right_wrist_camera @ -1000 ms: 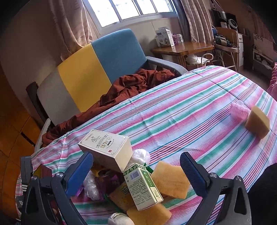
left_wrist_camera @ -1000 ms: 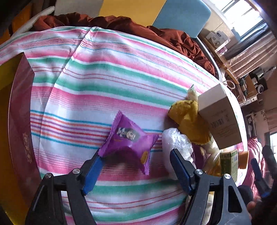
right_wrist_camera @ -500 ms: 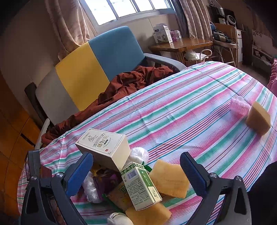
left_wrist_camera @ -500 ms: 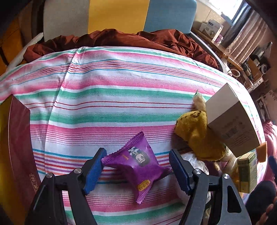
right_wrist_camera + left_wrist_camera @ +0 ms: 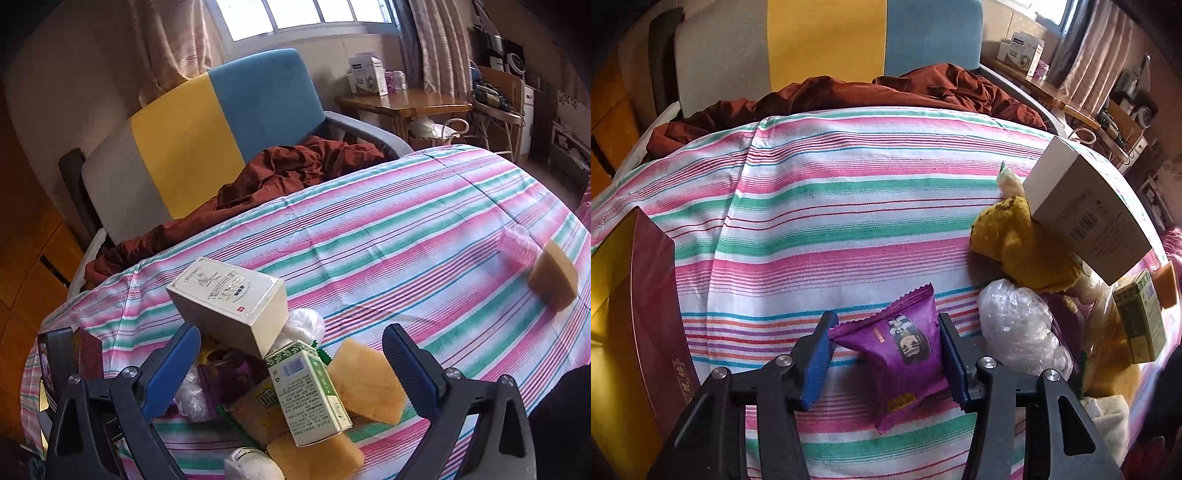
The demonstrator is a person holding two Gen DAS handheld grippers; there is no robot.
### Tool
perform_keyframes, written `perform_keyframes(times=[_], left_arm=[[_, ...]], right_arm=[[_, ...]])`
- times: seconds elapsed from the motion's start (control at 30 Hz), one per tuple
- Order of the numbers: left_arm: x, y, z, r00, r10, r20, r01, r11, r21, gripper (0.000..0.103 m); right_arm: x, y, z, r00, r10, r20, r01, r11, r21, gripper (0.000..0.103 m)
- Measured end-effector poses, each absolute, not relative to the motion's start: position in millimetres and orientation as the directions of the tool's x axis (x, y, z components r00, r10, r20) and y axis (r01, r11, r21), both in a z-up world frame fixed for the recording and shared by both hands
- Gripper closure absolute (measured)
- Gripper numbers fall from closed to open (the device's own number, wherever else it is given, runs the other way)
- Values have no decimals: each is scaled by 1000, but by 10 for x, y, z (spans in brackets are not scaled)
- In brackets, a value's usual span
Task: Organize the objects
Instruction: 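Grasp the purple snack packet with the left tool while the right tool grasps the white box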
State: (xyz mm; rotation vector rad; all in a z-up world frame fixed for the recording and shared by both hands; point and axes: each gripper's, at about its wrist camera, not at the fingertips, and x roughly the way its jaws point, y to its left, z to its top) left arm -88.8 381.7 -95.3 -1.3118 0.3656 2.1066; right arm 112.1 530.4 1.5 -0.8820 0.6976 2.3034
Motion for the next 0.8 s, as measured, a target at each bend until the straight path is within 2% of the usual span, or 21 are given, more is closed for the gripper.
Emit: perform_keyframes(times=[0.2, 0.4, 0.57, 0.6, 0.63, 0.73, 0.8], left_arm=[[-850, 3734, -963, -313, 368, -876, -645, -759, -89, 49], [-852, 3691, -959, -314, 381, -869, -643, -759, -101, 49], [-799, 3652, -966, -320, 380, -868, -649, -755, -92, 49], [-787, 3652, -971, -324, 377, -868, -651, -755, -85, 50], [-773, 3654, -974, -329, 374, -867, -654, -753, -76, 50], [-742, 3657, -978, -342, 370, -863, -658, -751, -61, 50], [-726, 3665, -973, -352, 366, -862, -658, -751, -50, 51]], right_arm=[[595, 5197, 150, -622, 270, -735, -448, -892, 51, 2], [60, 5271, -18, -534, 215, -818, -299, -953, -55, 1], [-155, 5294, -211, -469, 205, -859, -250, -964, -93, 3], [-169, 5283, -240, -461, 190, -867, -237, -968, -86, 9], [-170, 5259, -263, -458, 179, -871, -227, -971, -81, 26], [-115, 5172, -264, -462, 203, -863, -236, -967, -101, 44], [-70, 5135, -216, -485, 192, -853, -253, -965, -74, 47]])
